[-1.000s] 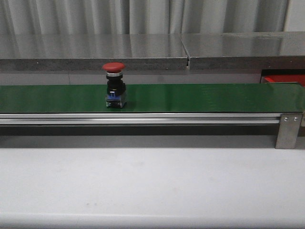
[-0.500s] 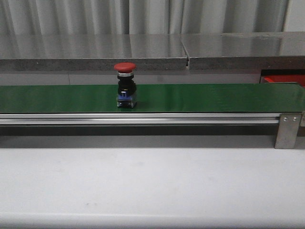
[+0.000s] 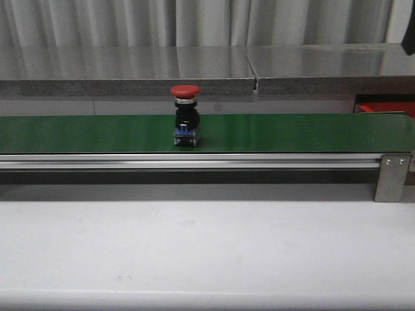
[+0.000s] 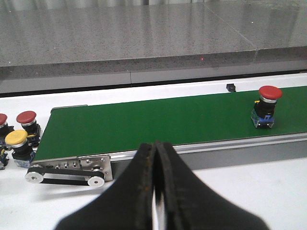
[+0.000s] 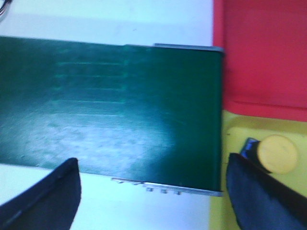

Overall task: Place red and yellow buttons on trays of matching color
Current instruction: 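Lower the right gripper onto the red button and close it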

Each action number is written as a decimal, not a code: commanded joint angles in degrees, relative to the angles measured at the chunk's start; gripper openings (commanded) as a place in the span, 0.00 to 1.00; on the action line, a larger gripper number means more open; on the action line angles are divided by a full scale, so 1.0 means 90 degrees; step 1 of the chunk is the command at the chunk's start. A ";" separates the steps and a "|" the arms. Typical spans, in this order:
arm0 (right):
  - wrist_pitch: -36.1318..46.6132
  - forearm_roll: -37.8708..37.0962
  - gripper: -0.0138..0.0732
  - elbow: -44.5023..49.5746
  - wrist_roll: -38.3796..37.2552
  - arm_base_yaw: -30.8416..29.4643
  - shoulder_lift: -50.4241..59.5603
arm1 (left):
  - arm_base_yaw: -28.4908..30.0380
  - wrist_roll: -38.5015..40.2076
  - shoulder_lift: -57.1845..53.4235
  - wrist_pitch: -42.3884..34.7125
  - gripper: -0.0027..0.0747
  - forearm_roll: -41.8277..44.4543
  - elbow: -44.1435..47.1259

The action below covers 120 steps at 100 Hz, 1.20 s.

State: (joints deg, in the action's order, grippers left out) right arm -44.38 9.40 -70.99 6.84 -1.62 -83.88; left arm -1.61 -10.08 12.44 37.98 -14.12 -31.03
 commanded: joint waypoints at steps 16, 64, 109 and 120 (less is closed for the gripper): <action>-0.0112 -0.0032 0.86 -0.0187 0.0202 0.1105 0.0210 | -0.0041 0.0032 0.0086 -0.0498 0.01 -0.0123 -0.0156; -0.1451 0.0022 0.86 -0.2283 0.0930 0.2575 -0.1531 | -0.0041 0.0032 0.0086 -0.0498 0.01 -0.0123 -0.0156; -0.0735 0.0536 0.81 -0.3135 0.1107 0.2867 -0.2825 | -0.0041 0.0032 0.0086 -0.0498 0.01 -0.0123 -0.0156; -0.0551 0.0560 0.65 -0.3135 0.1107 0.2867 -0.2857 | -0.0041 0.0032 0.0086 -0.0498 0.01 -0.0123 -0.0156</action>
State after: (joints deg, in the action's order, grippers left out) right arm -52.77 13.12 -97.23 16.09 24.12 -112.65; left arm -1.61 -10.08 12.44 37.98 -14.12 -31.03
